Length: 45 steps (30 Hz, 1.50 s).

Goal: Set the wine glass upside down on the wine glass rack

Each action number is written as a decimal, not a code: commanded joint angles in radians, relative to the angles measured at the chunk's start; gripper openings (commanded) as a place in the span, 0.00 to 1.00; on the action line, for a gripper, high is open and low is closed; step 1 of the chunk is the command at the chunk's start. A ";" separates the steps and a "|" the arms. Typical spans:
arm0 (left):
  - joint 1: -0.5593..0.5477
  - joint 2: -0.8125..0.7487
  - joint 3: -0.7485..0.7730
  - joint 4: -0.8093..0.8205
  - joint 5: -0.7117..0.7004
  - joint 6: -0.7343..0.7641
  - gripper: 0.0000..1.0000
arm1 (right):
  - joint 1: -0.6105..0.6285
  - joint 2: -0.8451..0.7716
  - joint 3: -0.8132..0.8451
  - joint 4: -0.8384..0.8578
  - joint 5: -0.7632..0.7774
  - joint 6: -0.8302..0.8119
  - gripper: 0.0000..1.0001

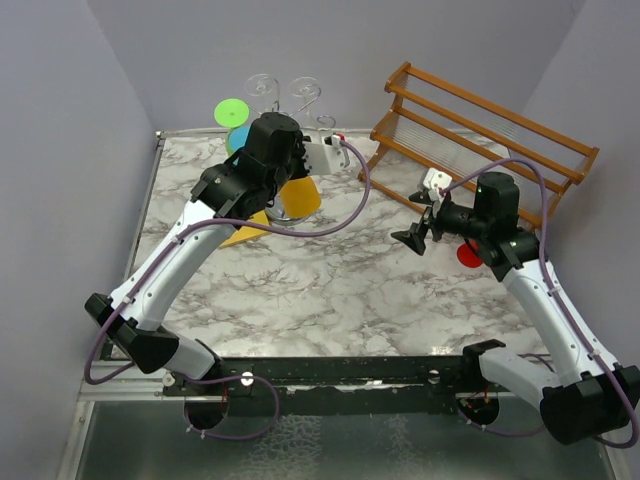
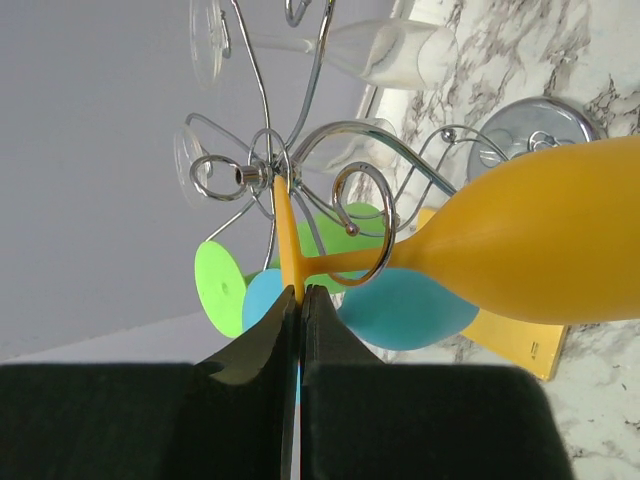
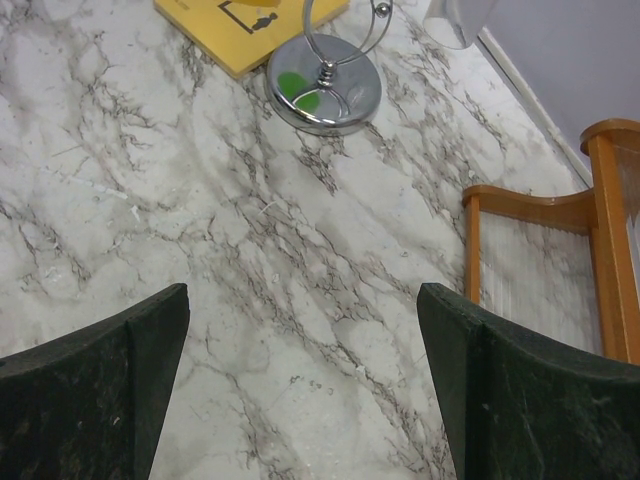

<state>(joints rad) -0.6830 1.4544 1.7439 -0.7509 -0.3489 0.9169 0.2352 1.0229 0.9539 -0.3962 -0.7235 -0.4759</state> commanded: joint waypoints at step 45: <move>-0.036 0.013 -0.051 0.054 0.154 -0.033 0.18 | -0.005 -0.009 -0.018 0.030 0.044 0.005 0.96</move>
<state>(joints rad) -0.7132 1.4677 1.7031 -0.7086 -0.2295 0.9028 0.2340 1.0325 0.9466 -0.3958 -0.7010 -0.4755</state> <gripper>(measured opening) 0.168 0.956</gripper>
